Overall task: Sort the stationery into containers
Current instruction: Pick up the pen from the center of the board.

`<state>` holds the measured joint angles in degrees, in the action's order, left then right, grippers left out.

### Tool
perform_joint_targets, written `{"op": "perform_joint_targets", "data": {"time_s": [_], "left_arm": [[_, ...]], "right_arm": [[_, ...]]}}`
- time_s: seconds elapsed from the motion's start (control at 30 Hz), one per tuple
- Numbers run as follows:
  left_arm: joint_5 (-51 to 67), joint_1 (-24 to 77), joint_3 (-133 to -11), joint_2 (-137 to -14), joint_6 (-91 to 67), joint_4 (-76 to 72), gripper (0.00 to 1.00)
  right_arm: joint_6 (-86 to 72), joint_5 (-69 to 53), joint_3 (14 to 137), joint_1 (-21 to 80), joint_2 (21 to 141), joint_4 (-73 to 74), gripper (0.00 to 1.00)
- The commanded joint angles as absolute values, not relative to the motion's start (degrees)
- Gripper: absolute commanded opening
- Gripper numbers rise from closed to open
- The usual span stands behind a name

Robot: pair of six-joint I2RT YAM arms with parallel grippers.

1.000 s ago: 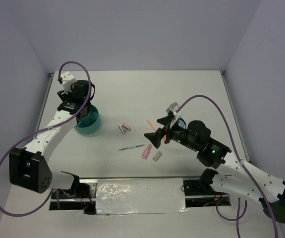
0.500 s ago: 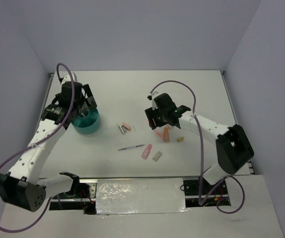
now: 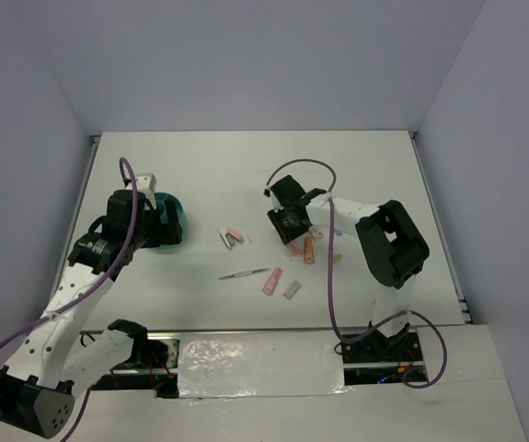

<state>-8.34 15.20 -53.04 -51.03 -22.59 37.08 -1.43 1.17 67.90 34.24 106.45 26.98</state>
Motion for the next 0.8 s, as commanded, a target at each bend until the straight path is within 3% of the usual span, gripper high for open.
{"op": "perform_joint_targets", "data": {"time_s": [0.0,0.13,0.27,0.3,0.37,0.6,0.73,0.77], "left_arm": [[-7.2,15.3,-52.9,-50.8,-21.8,34.8,0.99],[-8.0,15.3,-53.6,-50.1,-23.3,35.1,0.99],[-6.7,15.3,-55.3,-51.2,-26.7,34.8,0.99],[-4.7,15.5,-56.2,-52.4,-28.0,34.5,0.99],[-2.8,17.9,-57.3,-53.7,-32.3,32.3,0.99],[-23.6,37.9,-61.9,-66.0,-52.4,28.5,0.99],[-26.4,40.7,-63.9,-75.3,-56.8,25.8,0.89],[-27.3,41.5,-66.2,-79.7,-57.5,26.0,0.81]], "right_arm": [[-0.7,0.7,70.3,33.2,109.4,29.0,0.41],[-1.1,-2.4,70.0,33.2,110.5,29.2,0.21],[-1.2,-3.2,70.6,33.0,107.8,28.9,0.13],[-1.5,-3.2,72.0,33.0,107.2,29.0,0.01],[-2.1,-1.3,73.8,32.8,105.0,30.4,0.0],[-8.8,6.9,76.3,32.0,88.4,33.7,0.0],[-13.5,10.5,70.7,29.8,73.2,35.0,0.0],[-14.2,10.3,69.1,29.4,71.6,35.5,0.0]]}}
